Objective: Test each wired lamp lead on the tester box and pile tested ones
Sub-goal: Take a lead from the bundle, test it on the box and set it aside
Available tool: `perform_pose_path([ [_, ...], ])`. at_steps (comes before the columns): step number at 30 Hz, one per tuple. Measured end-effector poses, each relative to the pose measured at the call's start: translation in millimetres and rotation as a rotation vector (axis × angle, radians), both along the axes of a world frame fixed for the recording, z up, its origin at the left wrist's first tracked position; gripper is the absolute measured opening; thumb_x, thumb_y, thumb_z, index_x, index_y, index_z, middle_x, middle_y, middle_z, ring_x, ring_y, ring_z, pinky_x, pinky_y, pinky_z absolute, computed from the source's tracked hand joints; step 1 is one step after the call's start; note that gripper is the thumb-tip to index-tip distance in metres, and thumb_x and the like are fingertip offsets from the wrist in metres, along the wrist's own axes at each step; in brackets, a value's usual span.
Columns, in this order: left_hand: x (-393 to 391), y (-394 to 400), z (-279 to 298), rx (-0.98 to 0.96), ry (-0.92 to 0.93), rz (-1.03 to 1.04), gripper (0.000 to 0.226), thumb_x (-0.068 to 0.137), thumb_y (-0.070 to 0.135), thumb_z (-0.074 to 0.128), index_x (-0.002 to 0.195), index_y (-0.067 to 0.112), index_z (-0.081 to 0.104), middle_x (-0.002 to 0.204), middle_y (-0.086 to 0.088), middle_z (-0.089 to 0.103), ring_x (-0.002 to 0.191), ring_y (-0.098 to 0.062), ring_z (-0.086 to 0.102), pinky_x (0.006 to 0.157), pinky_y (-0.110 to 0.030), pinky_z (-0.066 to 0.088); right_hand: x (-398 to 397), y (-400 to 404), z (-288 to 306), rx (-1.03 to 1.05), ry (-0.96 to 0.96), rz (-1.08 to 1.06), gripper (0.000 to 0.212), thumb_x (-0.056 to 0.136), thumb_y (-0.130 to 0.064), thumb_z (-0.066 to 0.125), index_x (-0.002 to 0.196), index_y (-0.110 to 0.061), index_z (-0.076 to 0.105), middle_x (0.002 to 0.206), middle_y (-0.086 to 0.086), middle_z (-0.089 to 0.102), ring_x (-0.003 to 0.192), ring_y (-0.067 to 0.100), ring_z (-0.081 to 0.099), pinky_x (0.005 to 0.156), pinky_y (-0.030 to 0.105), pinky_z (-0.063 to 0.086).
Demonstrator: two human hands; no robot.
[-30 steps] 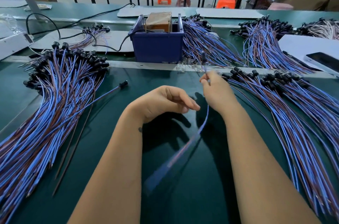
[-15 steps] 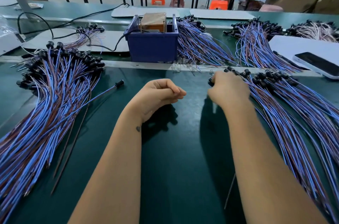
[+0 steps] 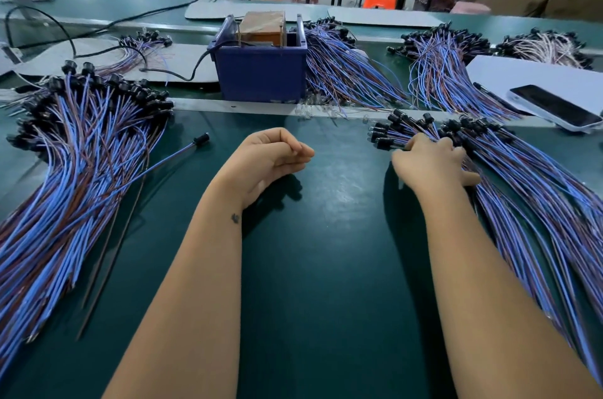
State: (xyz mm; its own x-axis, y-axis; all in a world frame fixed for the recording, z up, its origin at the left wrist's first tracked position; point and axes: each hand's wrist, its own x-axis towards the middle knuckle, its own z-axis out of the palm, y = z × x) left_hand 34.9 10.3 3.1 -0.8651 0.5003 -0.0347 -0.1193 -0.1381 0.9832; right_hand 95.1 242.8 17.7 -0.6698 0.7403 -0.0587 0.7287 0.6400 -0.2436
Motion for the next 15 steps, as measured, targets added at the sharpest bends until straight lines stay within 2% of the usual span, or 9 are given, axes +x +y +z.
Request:
perform_pose_path([
  [3, 1.2, 4.1, 1.6, -0.012, -0.012, 0.051, 0.041, 0.093, -0.011, 0.04, 0.068, 0.014, 0.061, 0.08, -0.005, 0.074, 0.078, -0.015, 0.071, 0.073, -0.025, 0.058, -4.6, -6.2, 2.0, 0.061, -0.015, 0.0, 0.044, 0.091, -0.034, 0.04, 0.13, -0.019, 0.05, 0.139, 0.017, 0.04, 0.129, 0.035, 0.032, 0.101, 0.058, 0.025],
  [5, 2.6, 7.1, 1.8, -0.055, 0.025, 0.158, 0.037, 0.089, -0.009, 0.04, 0.072, 0.014, 0.062, 0.076, -0.002, 0.073, 0.073, -0.013, 0.069, 0.068, -0.024, 0.057, -11.7, -24.1, 1.3, 0.095, 0.031, 0.034, 0.043, 0.091, -0.034, 0.041, 0.128, -0.017, 0.052, 0.138, 0.017, 0.043, 0.128, 0.035, 0.035, 0.103, 0.055, 0.024],
  [8, 2.4, 2.3, -0.5, -0.299, 0.247, 0.503, 0.031, 0.085, 0.001, 0.042, 0.075, 0.022, 0.062, 0.074, 0.003, 0.069, 0.062, -0.006, 0.058, 0.054, -0.018, 0.046, -24.8, -64.8, -1.9, 0.131, 0.162, 0.16, 0.041, 0.09, -0.034, 0.042, 0.124, -0.018, 0.057, 0.133, 0.015, 0.05, 0.122, 0.033, 0.041, 0.097, 0.046, 0.027],
  [10, 1.1, -6.0, -2.1, -0.477, 0.379, 0.731, 0.027, 0.086, 0.007, 0.044, 0.078, 0.027, 0.062, 0.09, 0.002, 0.066, 0.061, -0.003, 0.051, 0.054, -0.015, 0.038, -33.8, -93.0, -6.2, 0.131, 0.261, 0.292, 0.04, 0.09, -0.033, 0.043, 0.123, -0.019, 0.059, 0.129, 0.013, 0.052, 0.118, 0.032, 0.043, 0.094, 0.042, 0.03],
  [13, -3.5, -15.9, -4.5, -0.687, 0.489, 0.887, 0.022, 0.088, 0.007, 0.048, 0.093, 0.02, 0.065, 0.128, 0.003, 0.053, 0.091, -0.001, 0.05, 0.065, -0.017, 0.034, -44.3, -129.5, -15.9, -0.018, 0.348, 0.491, 0.034, 0.092, -0.035, 0.045, 0.12, -0.023, 0.06, 0.125, 0.009, 0.053, 0.116, 0.03, 0.041, 0.094, 0.039, 0.031],
  [15, -6.3, -19.0, -7.0, -0.905, 0.465, 0.915, 0.03, 0.087, 0.008, 0.051, 0.113, 0.018, 0.062, 0.149, -0.004, 0.036, 0.126, -0.021, 0.037, 0.088, -0.028, 0.032, -46.6, -142.8, -24.7, -0.018, 0.346, 0.56, 0.028, 0.092, -0.035, 0.046, 0.114, -0.025, 0.06, 0.12, 0.005, 0.051, 0.113, 0.028, 0.038, 0.092, 0.039, 0.029],
])
